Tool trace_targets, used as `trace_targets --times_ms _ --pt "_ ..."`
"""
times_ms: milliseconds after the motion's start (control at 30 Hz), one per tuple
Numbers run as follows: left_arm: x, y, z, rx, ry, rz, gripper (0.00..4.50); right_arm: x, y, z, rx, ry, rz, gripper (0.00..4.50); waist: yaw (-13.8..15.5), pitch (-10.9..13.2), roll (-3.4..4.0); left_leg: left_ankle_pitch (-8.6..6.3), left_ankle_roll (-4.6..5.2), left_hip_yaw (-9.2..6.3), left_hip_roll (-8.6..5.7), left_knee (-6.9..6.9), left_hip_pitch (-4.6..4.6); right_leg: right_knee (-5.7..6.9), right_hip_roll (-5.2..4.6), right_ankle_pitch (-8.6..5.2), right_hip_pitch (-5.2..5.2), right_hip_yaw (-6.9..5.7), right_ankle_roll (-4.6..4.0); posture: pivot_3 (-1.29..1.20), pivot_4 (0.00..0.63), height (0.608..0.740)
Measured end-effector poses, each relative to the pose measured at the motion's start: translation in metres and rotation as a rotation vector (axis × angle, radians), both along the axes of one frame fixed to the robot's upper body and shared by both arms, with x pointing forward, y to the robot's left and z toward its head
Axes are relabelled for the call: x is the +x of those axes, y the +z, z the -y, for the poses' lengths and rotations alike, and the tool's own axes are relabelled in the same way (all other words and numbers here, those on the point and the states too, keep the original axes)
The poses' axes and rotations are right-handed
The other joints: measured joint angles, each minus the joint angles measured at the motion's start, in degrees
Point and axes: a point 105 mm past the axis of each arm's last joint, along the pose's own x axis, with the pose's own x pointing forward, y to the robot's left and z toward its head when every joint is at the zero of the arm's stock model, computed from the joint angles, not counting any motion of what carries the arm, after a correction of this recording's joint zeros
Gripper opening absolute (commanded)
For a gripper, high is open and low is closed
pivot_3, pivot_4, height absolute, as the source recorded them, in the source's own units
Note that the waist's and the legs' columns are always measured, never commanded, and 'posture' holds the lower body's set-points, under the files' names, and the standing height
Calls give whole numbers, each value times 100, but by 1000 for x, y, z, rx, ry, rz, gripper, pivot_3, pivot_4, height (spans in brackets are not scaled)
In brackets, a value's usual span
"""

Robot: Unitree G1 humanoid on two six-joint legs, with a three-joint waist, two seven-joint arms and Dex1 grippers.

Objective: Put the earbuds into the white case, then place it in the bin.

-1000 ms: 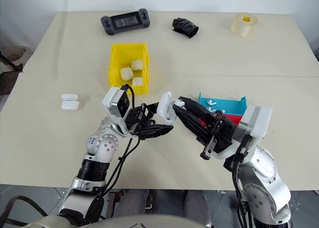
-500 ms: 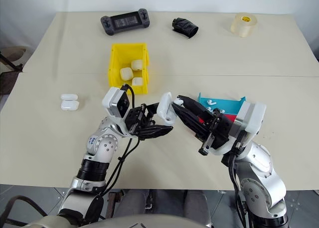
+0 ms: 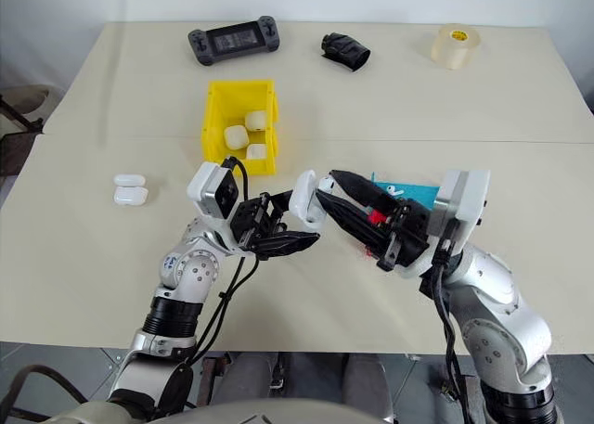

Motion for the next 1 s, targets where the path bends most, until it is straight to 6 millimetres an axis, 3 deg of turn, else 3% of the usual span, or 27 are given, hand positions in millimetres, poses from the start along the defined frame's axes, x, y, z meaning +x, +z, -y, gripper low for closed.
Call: trace_targets --times_ms 167,233,333,433,633,833,1000 --pt "0 1 0 -6 4 10 2769 1 1 7 -32 -22 -4 4486 3 0 0 0 0 0 0 0 0 0 1 0 0 -1 0 0 150 740" --pt "-1 1 0 -12 5 15 2769 0 -2 15 -53 -44 -17 4486 17 0 0 0 1 -2 0 0 -2 -1 -2 0 0 -1 0 0 150 740" --pt "-2 -1 -3 -17 15 30 2769 -5 -14 49 -131 -162 -64 4486 37 1 -2 -5 10 0 -4 -1 -5 -13 -8 1 9 -3 1 0 150 740" --pt "-3 -6 -7 -9 24 38 2769 -9 -19 71 -160 -240 -78 4486 15 1 -2 -6 13 5 -4 -1 -2 -13 -5 1 10 -3 2 0 150 740" --pt "-9 -21 -7 11 26 78 2769 -28 -51 136 -302 -421 -162 4486 20 1 -2 -5 12 13 -9 1 4 -15 1 1 16 0 2 0 150 740" --pt "-17 -29 2 31 0 97 2769 -36 -64 170 -413 -502 -194 4486 10 -2 3 -4 13 17 0 -1 13 -19 -3 1 21 8 1 0 150 740" --pt "-18 -32 3 38 19 89 2769 -23 -51 174 -529 -478 -164 4486 2 -4 6 -3 12 17 7 2 14 -37 -6 1 21 8 1 0 150 740"
